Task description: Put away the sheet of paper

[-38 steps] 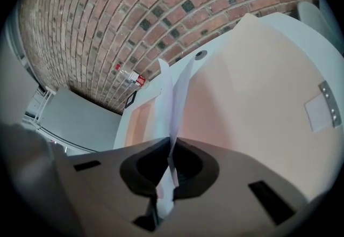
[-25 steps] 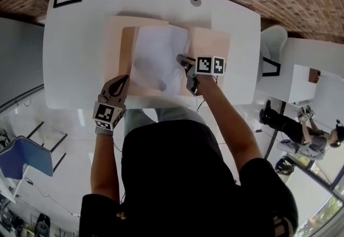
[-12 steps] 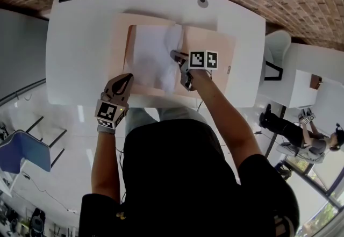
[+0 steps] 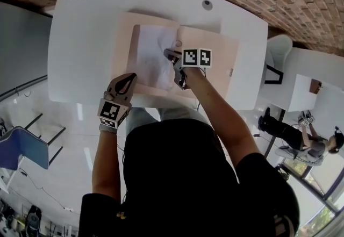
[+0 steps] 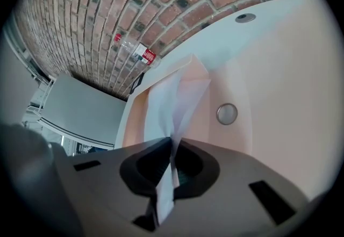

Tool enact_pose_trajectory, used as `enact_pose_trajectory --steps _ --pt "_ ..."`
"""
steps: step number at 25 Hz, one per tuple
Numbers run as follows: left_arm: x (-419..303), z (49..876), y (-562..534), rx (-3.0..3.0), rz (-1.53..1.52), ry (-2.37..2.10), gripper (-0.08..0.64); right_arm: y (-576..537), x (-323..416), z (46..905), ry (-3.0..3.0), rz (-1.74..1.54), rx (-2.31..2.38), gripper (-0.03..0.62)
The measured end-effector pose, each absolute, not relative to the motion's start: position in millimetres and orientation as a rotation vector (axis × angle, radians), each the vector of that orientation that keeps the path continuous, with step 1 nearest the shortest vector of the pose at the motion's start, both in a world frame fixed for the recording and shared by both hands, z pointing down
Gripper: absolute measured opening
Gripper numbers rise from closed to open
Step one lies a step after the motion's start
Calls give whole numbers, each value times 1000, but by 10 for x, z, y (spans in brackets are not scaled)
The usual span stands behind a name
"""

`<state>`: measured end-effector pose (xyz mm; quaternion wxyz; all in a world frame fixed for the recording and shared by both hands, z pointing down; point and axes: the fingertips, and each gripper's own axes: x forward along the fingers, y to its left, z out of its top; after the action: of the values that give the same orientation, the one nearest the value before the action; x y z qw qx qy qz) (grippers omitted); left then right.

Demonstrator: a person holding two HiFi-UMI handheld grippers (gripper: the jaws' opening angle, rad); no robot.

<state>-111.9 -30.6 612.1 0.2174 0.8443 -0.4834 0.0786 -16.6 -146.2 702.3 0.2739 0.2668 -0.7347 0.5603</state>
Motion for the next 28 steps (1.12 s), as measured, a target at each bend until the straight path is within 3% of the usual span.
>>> enact_pose_trajectory --steps 6,11,14,17,19,23,26,28 --pt "-1125 6118 -311 2333 212 -1336 5 -1463 -254 7055 -1971 1507 726 23" --pt "-1131 6124 -316 2329 210 -1341 5 -1485 -213 7072 -1959 1508 762 199" --pt "-1142 6126 -318 2325 208 -1341 5 -1521 -150 7042 -1964 1499 800 252" --pt "-1190 6122 -332 2283 161 -1337 5 -1554 -77 6978 -1976 1475 840 259" --pt "-1234 6121 -334 2243 123 -1334 5 -1560 -44 6895 -1996 1456 855 246" --pt "-1226 6089 -314 2243 150 -1330 5 -1542 0 6638 -2071 1392 865 142" --pt "-1194 5933 -351 2276 155 -1342 5 -1493 20 6396 -2142 1325 851 26" --pt "-1187 5791 -404 2298 135 -1357 5 -1446 31 6227 -2188 1281 838 11"
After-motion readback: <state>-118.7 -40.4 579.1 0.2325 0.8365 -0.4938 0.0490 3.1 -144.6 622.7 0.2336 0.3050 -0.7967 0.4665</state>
